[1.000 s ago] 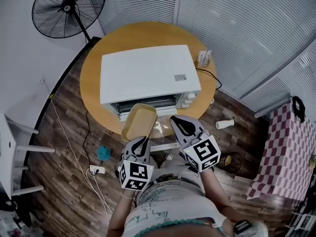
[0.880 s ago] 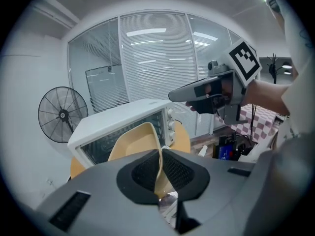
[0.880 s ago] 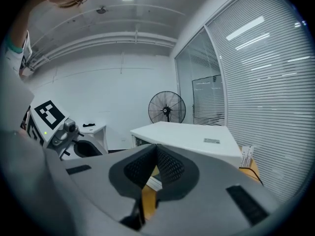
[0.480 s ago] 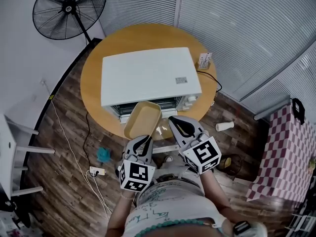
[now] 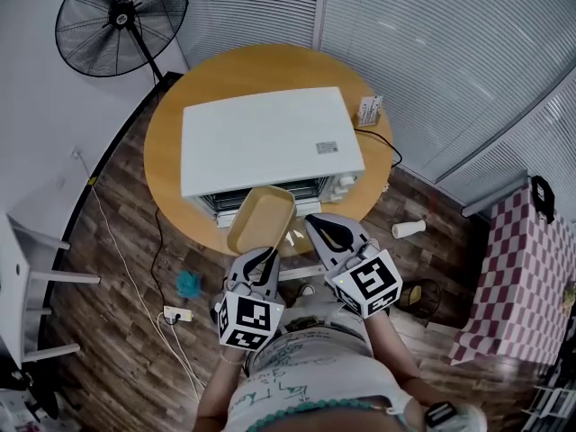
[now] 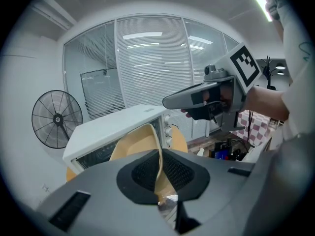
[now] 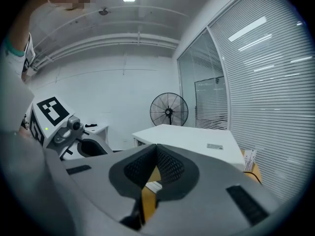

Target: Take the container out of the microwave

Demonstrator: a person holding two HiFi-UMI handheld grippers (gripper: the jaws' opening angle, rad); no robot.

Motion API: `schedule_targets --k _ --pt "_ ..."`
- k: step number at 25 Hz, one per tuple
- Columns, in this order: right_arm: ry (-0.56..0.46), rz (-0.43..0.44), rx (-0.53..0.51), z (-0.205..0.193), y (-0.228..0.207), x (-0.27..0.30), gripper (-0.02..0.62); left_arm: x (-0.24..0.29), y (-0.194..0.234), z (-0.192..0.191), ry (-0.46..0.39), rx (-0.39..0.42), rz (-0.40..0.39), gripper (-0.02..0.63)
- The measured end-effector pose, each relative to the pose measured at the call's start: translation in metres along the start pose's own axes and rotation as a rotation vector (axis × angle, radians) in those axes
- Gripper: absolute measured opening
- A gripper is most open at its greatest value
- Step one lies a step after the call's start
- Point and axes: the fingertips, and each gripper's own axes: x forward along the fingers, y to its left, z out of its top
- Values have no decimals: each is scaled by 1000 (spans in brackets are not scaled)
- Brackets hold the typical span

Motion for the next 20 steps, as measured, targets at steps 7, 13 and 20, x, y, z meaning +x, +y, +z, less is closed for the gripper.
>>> schedule_targets --k 7,13,20 --pt "13 17 -1 -2 3 0 -8 -1 -6 2 0 3 -6 31" --pt "23 25 2 -4 5 1 -8 0 -7 0 6 0 -10 31" --pt "34 32 1 -8 6 1 -8 0 -7 -2 10 -3 -8 31"
